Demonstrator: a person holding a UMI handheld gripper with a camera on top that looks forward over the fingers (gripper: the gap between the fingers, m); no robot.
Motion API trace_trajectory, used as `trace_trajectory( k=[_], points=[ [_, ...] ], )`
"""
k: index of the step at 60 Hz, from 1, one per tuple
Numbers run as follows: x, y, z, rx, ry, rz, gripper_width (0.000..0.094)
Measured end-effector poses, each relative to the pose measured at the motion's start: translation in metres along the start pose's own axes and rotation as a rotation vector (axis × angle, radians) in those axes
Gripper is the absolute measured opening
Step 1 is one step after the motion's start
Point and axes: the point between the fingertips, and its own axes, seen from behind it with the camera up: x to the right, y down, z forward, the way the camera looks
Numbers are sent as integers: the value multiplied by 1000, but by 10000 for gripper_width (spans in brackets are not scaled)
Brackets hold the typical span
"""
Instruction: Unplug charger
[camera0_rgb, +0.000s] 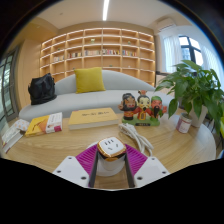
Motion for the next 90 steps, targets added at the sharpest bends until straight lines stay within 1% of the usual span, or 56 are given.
trace_trajectory(
  k=[2, 9, 13, 15, 17, 20, 21, 22, 24, 27, 30, 33, 36, 38, 45, 49, 53, 57, 63, 66, 68, 71, 75, 79, 81, 90],
  points=[
    [1, -4, 1, 18, 4, 12, 429],
    [2, -4, 0, 13, 15, -12, 315],
    [0, -4, -1, 8, 5, 3, 271],
    [-1, -4, -1, 5, -6, 21, 265],
    [2, -31, -11, 89, -5, 20, 257],
    [17, -90, -35, 260, 59, -70, 250],
    [18, -109, -43, 300, 70, -96, 249],
    [19, -125, -50, 322, 71, -106, 247],
    [18, -156, -60, 352, 51, -93, 247],
    [20, -185, -69, 361, 12, -40, 248],
    [32, -203, -77, 379, 4, -28, 246],
    [50, -209, -80, 386, 26, -45, 246],
    [73, -198, -74, 360, 59, -64, 246],
    [84, -188, -65, 326, 80, -63, 246],
    [125, -106, -35, 157, 115, -41, 248],
    [143, -65, -19, 70, 133, -45, 282],
    [152, -27, -7, -15, 129, -22, 330],
    [155, -2, 0, -67, 120, 10, 366],
    [161, 15, 3, -122, 126, 44, 425],
    [163, 22, 3, -132, 129, 51, 450],
    [165, 22, 2, -133, 132, 52, 492],
    [168, 20, -3, -131, 143, 47, 586],
    [170, 14, -17, -125, 156, 32, 744],
    [171, 7, -36, -117, 165, 18, 842],
    [170, 3, -48, -111, 165, 12, 859],
    [158, -10, -120, -85, 161, -16, 854]
  ],
)
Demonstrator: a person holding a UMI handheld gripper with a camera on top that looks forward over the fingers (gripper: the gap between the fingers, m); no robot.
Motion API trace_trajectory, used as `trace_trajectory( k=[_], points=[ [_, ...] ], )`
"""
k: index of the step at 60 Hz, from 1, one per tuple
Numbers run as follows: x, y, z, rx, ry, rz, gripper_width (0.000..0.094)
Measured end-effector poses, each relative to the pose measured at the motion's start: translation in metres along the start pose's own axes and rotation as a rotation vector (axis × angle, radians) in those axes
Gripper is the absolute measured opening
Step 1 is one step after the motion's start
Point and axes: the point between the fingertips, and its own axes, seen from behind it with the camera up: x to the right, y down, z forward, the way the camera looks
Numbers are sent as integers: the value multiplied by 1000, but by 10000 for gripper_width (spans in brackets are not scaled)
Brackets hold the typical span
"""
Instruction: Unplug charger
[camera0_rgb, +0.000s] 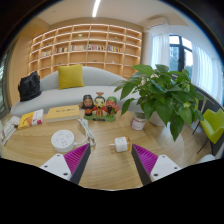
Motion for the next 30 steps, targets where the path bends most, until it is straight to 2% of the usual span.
trace_trajectory(
  k=[14, 30],
  points=[
    [-13, 7, -126, 29, -14, -35, 853],
    [-28, 19, -208, 62, -46, -41, 850]
  ],
)
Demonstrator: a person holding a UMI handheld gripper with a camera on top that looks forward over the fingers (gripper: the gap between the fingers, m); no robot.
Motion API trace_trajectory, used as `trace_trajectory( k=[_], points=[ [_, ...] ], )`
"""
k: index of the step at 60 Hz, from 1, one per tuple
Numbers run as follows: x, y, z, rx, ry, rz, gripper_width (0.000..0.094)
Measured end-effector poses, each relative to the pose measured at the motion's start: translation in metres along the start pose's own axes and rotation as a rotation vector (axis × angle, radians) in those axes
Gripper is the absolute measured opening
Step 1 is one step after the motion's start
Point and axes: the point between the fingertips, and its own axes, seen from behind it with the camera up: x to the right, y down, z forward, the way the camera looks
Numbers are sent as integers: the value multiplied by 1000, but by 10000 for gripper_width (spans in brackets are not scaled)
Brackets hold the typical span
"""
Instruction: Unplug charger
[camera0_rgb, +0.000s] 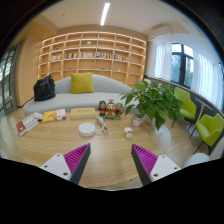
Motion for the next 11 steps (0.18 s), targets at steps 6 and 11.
trace_trajectory(
  k=[6, 11],
  points=[
    [2, 1, -12, 4, 4, 3, 850],
    [6, 0, -17, 12, 19, 4, 852]
  ],
)
